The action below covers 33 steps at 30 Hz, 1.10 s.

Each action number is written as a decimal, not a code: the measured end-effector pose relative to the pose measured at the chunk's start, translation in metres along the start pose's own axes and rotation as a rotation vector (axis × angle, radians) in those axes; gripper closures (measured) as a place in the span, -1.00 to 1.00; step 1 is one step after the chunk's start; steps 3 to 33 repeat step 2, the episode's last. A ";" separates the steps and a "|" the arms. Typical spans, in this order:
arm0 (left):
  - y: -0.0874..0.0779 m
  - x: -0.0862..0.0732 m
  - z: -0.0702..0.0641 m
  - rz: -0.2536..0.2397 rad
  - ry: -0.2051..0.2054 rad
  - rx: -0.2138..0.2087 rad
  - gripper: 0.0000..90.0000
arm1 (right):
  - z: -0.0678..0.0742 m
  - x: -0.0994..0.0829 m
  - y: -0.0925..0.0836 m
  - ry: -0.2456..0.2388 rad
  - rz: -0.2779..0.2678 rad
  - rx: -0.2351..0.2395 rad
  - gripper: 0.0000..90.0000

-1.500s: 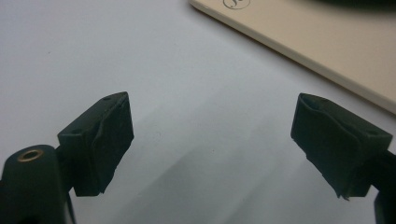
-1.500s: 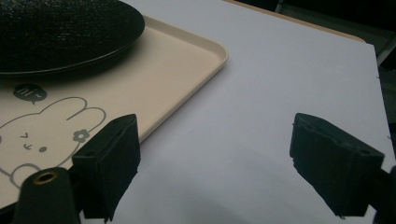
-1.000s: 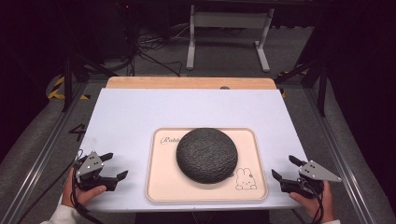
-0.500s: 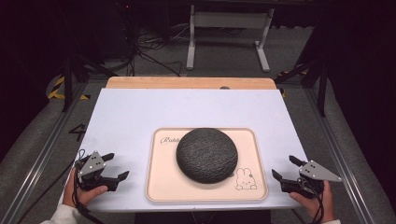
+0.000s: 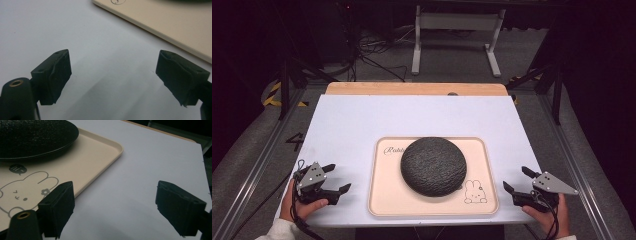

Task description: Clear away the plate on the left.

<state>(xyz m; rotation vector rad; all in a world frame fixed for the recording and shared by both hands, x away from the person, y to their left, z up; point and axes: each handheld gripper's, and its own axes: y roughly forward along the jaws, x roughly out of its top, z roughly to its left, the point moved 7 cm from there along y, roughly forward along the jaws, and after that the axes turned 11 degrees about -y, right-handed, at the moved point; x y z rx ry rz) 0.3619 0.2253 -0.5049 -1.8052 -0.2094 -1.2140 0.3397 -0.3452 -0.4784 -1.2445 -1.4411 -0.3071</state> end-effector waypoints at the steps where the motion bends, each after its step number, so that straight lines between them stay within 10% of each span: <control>1: 0.001 0.000 0.000 -0.002 -0.003 -0.002 -0.69 | 0.000 0.000 0.000 0.002 0.000 -0.001 -0.65; 33: 0.001 0.000 0.000 -0.001 0.000 0.000 -0.69 | 0.000 -0.001 0.000 0.004 0.002 0.000 -0.65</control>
